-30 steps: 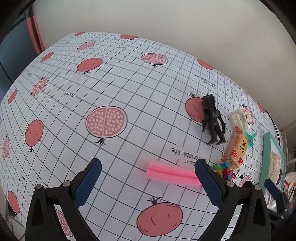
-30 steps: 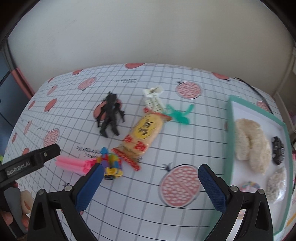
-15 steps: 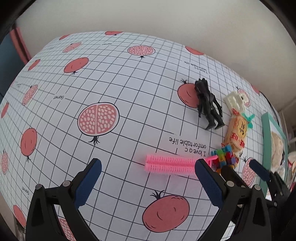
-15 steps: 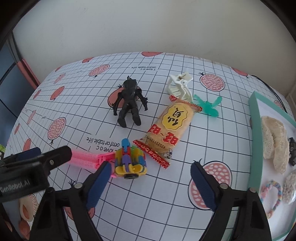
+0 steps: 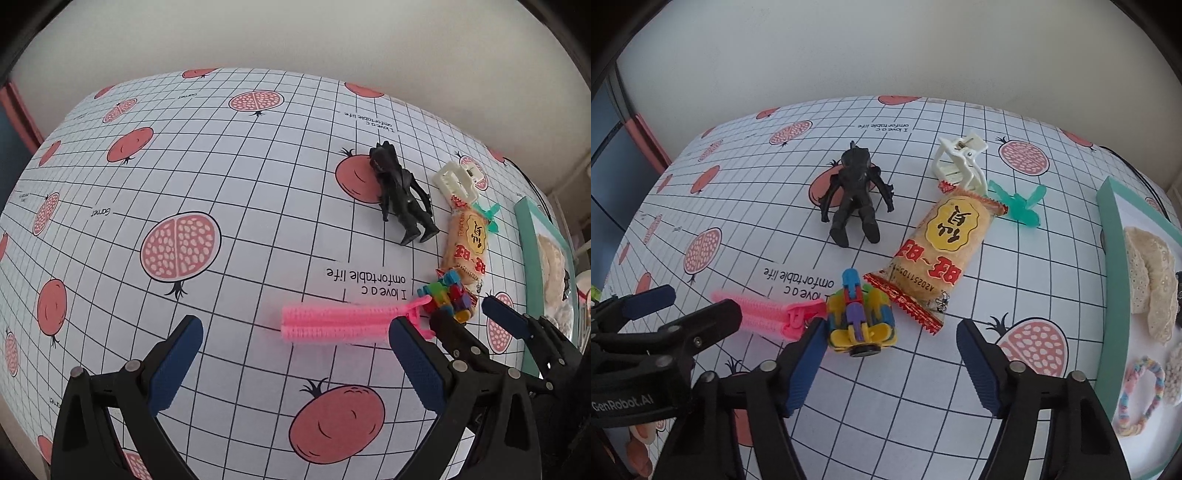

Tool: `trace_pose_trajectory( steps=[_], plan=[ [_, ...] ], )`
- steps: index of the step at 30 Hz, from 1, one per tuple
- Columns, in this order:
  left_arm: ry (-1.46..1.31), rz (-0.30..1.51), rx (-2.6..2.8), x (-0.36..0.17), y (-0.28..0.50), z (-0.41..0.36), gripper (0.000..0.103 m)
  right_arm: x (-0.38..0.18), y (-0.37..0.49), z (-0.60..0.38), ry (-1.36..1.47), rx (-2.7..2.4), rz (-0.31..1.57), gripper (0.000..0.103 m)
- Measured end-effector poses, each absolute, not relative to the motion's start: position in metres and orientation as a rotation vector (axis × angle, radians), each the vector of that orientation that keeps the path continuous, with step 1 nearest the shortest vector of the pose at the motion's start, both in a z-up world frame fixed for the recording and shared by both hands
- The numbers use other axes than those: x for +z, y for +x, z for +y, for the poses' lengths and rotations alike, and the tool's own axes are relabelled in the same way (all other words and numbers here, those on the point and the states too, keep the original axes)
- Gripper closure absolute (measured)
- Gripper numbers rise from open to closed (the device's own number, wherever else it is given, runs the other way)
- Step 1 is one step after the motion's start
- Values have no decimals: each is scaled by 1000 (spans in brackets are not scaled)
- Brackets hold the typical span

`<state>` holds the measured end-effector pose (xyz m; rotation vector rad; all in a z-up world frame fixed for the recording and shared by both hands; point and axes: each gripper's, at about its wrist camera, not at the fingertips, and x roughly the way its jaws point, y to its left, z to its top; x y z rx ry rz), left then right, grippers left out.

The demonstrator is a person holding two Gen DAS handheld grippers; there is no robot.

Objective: Organize objects
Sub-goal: 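Move both grippers back toward the pink hair clip and block toy, then grasp the pink hair roller clip with the left gripper while the right gripper grasps the block toy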

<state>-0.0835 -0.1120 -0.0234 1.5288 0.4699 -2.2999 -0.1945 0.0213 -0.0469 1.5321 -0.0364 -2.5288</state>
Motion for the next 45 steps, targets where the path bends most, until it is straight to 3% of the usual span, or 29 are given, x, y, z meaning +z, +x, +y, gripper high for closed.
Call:
trace_pose_trajectory(
  steps=[2, 16, 45],
  plan=[
    [1532, 470, -2292, -24, -83, -114, 2, -47, -195, 20, 1527, -2521, -34, 40],
    [1544, 446, -2280, -24, -80, -118, 2, -50, -195, 21, 1524, -2469, -82, 62],
    [1651, -91, -2383, -43, -122, -58, 2, -51, -194, 56, 1588, -2447, -168, 62]
  ],
)
